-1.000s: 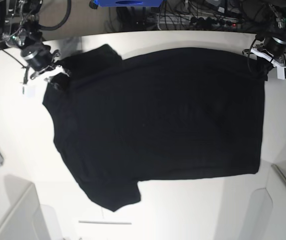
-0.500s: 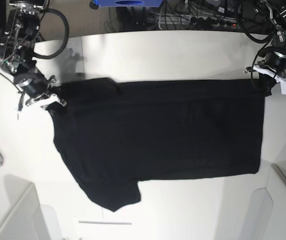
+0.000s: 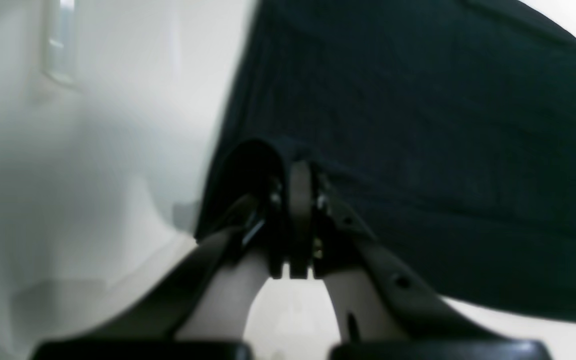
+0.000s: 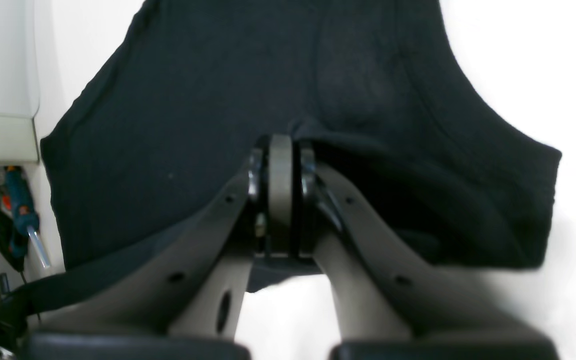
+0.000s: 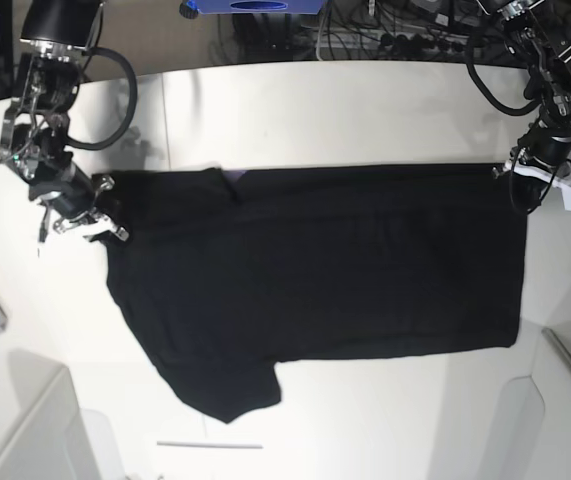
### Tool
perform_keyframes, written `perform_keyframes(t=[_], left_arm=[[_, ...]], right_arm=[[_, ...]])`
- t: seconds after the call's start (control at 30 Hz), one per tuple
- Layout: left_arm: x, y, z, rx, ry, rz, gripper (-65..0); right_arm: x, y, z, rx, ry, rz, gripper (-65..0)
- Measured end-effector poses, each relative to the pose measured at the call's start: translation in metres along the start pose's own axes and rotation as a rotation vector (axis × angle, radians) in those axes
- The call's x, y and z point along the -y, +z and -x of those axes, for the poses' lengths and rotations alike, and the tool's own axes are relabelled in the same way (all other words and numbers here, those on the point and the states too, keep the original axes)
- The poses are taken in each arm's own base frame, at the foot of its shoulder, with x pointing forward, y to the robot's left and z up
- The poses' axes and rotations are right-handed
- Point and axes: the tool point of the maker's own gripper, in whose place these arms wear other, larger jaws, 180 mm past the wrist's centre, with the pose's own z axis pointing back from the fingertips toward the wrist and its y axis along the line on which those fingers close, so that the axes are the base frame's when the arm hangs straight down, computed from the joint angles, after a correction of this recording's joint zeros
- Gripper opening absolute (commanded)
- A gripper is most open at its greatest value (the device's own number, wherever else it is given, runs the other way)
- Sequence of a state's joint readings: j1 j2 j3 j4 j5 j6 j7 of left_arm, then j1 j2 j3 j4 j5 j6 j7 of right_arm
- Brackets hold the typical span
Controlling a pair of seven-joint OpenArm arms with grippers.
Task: Fold the T-shirt properly
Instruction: 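Lift the shoulder corners with both grippers and pull them apart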
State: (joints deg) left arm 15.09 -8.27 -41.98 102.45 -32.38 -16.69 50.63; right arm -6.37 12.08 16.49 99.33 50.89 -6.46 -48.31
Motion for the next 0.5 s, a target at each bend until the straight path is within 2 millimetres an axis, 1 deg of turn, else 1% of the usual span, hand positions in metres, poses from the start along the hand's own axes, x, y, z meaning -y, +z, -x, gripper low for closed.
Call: perform_keyframes(t=[0.17, 0.23, 0.33, 0.4, 0.43, 0.5], left_arm=[[0.001, -0.013, -0.002, -0.001, 0.035, 0.009, -65.0], [-0.003, -0.018, 0.002, -0.015, 0.042, -0.001, -65.0], [-0.014, -0.022, 0.007, -0.051, -0.009, -0.070, -65.0], [-0.016, -0.024, 0.001, -0.044, -0.032, -0.093, -65.0], [-0.015, -0.025, -0.003, -0.034, -0.034, -0.093, -65.0], [-0.013, -0.026, -0.008, -0.023, -0.037, -0.090, -65.0]], right_arm=[[0.008, -0.012, -0.002, -0.017, -0.033, 0.013, -65.0], [0.009, -0.016, -0.002, -0.026, -0.042, 0.015, -65.0], [-0.001, -0.026, 0.000, -0.049, -0.009, 0.000, -65.0], [-0.012, -0.035, 0.008, -0.083, -0.001, -0.023, -65.0], [-0.013, -0.039, 0.011, -0.094, -0.007, -0.025, -65.0], [-0.008, -0.045, 0.014, -0.109, -0.023, -0.014, -65.0]])
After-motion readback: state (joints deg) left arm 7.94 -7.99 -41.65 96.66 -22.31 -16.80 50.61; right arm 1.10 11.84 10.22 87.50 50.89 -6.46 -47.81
